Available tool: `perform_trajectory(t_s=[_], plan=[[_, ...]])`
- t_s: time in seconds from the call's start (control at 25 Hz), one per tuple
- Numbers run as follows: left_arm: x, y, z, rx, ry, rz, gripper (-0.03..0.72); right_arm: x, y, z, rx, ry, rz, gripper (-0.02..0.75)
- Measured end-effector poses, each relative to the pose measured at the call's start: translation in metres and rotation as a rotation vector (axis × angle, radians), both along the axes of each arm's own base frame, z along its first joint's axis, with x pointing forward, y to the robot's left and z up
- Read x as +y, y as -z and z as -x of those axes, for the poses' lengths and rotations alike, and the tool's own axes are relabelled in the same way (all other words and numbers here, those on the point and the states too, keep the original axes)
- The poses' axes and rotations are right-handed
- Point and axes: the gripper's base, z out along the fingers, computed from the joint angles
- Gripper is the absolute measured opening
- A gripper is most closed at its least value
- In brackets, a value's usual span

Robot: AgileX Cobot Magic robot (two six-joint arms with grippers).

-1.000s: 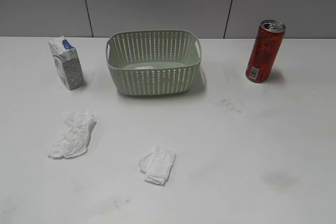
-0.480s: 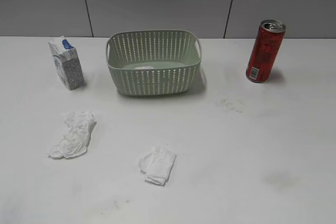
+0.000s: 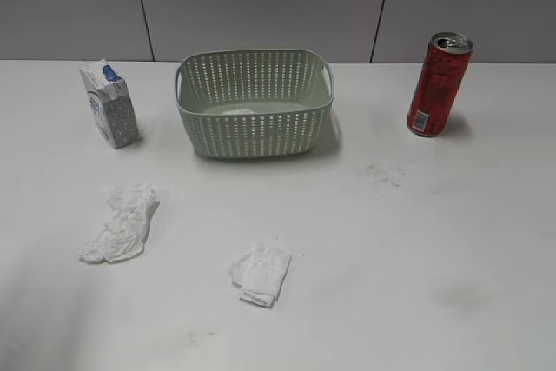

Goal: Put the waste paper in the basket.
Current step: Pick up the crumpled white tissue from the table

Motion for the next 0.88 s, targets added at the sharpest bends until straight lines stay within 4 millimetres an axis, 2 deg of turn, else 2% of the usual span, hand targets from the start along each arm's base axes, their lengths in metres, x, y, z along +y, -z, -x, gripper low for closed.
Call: perform_trajectory(t_s=[0.24,0.44,0.64,0.88], plan=[[-0.017,0.026,-0.05,0.254,0.055,-0.038,0.588,0.0,0.0,0.0,0.0,0.0,0.0,0.591],[-0.05,0.048,-0.076,0.358,0.154,-0.069,0.588,0.0,0.0,0.0,-0.001,0.0,0.0,0.59],[-0.074,0.089,-0.101,0.481,0.177,-0.098,0.588,0.0,0.0,0.0,-0.001,0.0,0.0,0.59],[-0.083,0.139,-0.119,0.615,0.153,-0.099,0.588,0.0,0.0,0.0,-0.001,0.0,0.001,0.591]])
